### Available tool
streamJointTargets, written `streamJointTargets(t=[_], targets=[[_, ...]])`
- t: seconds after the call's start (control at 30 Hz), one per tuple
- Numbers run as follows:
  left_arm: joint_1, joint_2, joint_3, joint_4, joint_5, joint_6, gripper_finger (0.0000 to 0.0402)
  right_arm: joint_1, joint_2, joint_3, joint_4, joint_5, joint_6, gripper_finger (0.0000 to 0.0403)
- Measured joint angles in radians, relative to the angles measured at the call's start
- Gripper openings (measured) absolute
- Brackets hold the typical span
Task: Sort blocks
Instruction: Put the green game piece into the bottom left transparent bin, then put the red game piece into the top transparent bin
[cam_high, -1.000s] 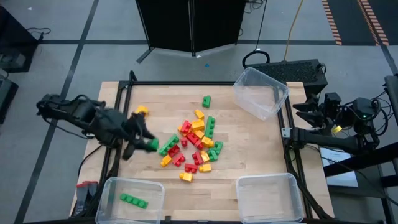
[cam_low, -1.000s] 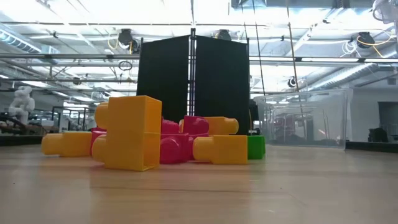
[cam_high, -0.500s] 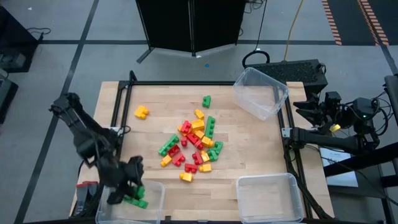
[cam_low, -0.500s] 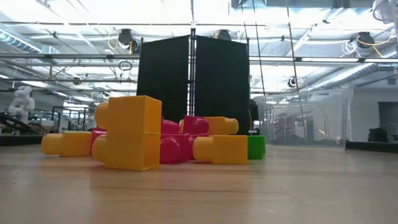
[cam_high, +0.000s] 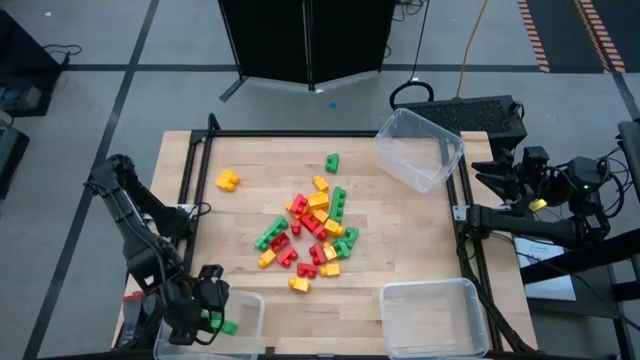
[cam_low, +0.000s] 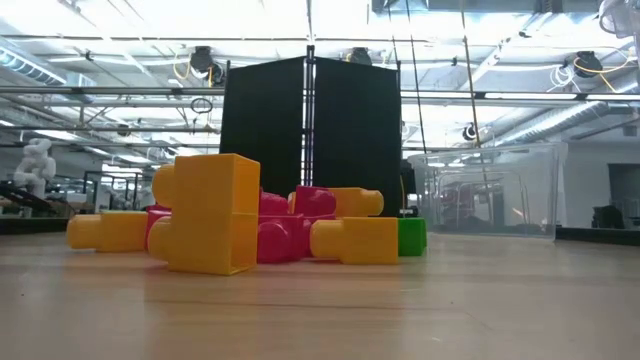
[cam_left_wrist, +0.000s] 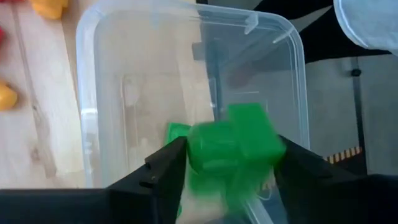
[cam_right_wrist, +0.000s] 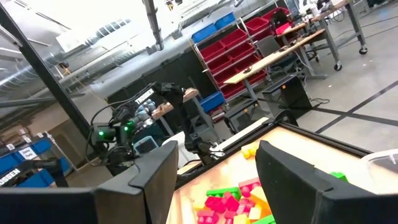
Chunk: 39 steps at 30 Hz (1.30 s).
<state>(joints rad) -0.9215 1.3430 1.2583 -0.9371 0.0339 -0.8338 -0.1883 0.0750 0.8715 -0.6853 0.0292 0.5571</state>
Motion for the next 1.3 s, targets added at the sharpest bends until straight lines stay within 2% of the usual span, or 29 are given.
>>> streamJointTargets(t=[0.27,0.4,0.57,0.8,0.87,0.93,1.13,1.2,1.3], targets=[[0.012,0.000,0.000,0.000,0.020,0.000,0.0256,0.000,0.000,0.000,0.000,-0.003,-0.005,0.0208],[0.042,0.000,0.000,-0.008,0.018,0.001,0.0259,0.000,0.000,0.000,0.000,0.000,-0.023,0.0208],[0.126,0.000,0.011,-0.099,0.016,0.017,0.0259,0.000,0.000,0.000,-0.001,0.031,-0.031,0.0208],[0.265,-0.001,0.100,-0.164,-0.039,0.199,0.0260,0.000,0.002,0.000,0.000,0.032,-0.045,0.0208],[0.307,-0.001,0.139,-0.198,-0.090,0.256,0.0260,0.000,0.003,0.000,-0.001,0.047,-0.046,0.0208],[0.348,-0.001,0.181,-0.233,-0.185,0.295,0.0260,0.000,0.003,0.000,-0.001,0.055,-0.054,0.0208],[0.488,-0.002,0.245,-0.237,-0.595,0.294,0.0260,0.000,0.003,0.000,-0.001,0.060,-0.072,0.0208],[0.555,0.000,0.242,-0.227,-0.636,0.235,0.0260,0.000,0.003,0.000,-0.004,0.078,-0.077,0.0208],[0.654,0.030,0.241,-0.226,-0.643,0.150,0.0260,0.000,0.003,0.000,-0.014,0.098,-0.081,0.0208]])
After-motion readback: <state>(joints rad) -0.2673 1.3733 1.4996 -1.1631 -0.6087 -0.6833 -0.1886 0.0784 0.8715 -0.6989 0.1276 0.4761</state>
